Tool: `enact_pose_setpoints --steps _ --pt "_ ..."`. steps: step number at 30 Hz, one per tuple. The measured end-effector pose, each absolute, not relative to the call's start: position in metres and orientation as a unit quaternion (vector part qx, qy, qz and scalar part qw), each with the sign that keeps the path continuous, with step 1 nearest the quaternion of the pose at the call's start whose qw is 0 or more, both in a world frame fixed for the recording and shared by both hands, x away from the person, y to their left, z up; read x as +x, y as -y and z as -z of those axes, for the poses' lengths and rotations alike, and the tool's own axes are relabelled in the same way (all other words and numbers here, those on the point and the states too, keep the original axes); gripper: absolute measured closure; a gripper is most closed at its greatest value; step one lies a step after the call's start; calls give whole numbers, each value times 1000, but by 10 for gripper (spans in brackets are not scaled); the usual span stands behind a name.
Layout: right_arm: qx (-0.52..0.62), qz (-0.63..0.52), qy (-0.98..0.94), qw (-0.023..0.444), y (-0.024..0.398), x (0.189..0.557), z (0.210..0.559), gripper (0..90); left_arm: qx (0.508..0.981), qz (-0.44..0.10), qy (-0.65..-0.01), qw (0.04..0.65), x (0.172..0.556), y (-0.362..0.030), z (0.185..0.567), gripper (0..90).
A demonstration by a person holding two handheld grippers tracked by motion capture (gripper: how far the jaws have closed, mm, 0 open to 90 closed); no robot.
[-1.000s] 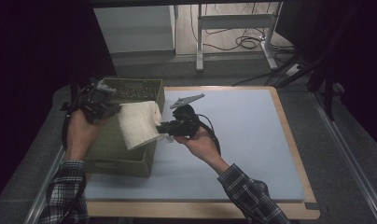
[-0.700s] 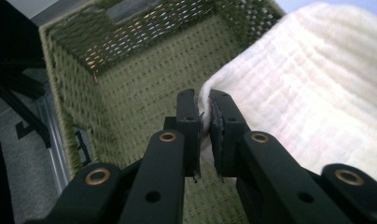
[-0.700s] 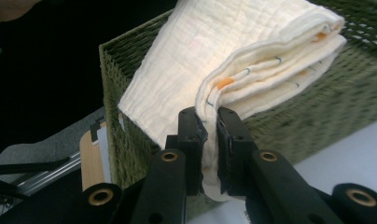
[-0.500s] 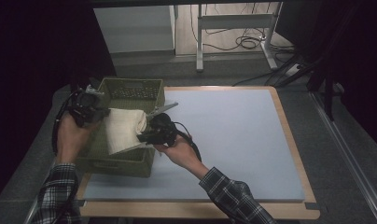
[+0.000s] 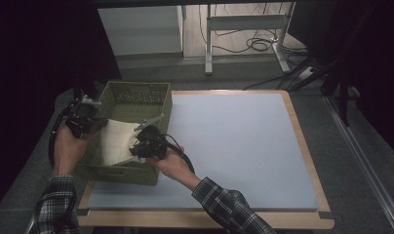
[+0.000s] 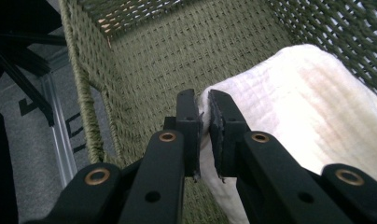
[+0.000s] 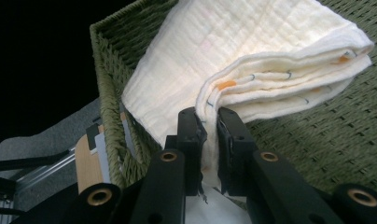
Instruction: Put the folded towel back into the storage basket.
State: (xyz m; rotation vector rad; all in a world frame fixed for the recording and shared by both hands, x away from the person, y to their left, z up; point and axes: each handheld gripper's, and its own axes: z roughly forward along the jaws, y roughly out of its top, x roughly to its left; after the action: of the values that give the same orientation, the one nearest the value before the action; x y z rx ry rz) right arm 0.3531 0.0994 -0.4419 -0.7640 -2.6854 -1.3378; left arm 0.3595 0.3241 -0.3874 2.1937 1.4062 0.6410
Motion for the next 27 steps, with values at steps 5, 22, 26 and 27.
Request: enact_pose_setpoints --steps 5,22,26,27 --pt "-251 418 873 13 -103 353 445 801 799 -226 -508 227 363 -321 398 831" --pt "-274 392 878 12 -104 347 451 790 808 -213 -501 226 374 -307 421 831" --pt "-277 392 877 13 -106 348 453 766 807 -208 -504 226 376 -308 427 829" --pt "-277 392 877 13 -106 348 453 766 807 -208 -504 226 376 -308 427 826"
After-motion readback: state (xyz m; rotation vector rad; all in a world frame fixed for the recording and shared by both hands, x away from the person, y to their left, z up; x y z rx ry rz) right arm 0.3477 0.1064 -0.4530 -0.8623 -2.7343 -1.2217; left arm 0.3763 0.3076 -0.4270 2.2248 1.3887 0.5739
